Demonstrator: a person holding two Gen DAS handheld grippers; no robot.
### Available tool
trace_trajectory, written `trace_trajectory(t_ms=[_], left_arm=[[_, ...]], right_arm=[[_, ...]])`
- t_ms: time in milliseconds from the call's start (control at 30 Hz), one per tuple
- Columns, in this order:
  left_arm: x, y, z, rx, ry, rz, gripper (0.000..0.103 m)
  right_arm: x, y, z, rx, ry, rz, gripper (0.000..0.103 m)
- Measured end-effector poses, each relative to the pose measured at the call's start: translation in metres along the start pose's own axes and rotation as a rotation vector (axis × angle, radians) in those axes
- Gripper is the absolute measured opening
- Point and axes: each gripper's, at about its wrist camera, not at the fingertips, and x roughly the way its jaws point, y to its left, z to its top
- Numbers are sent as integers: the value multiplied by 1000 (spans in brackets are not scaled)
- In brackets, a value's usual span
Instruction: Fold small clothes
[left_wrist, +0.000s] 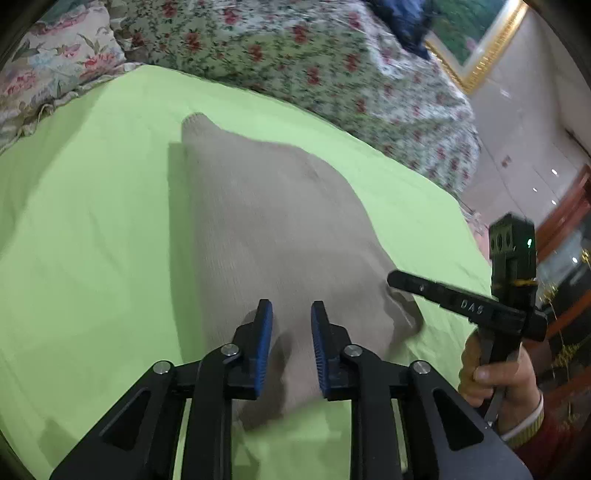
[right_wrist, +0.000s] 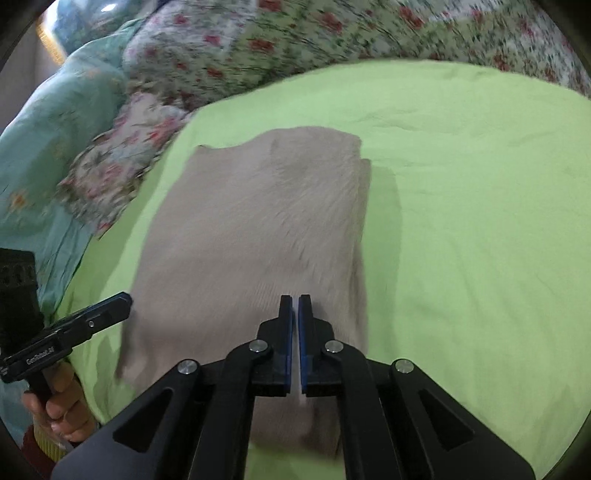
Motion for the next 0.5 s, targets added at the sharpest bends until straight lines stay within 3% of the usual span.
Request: trace_trajectory(t_ms=[100, 200, 233, 500], left_arm=[[2, -1, -29, 10, 26, 58, 28], [14, 9, -49, -17, 65, 65, 26], [14, 10, -51, -22, 56, 60, 26], [14, 5, -57, -42, 41, 102, 27]], right_arm=[[-9, 8, -26, -44, 22, 3, 5], [5, -5, -53, -44, 90, -84, 6], [6, -12, -57, -32, 81, -66, 5], [4, -13, -57, -34, 51, -114, 1]])
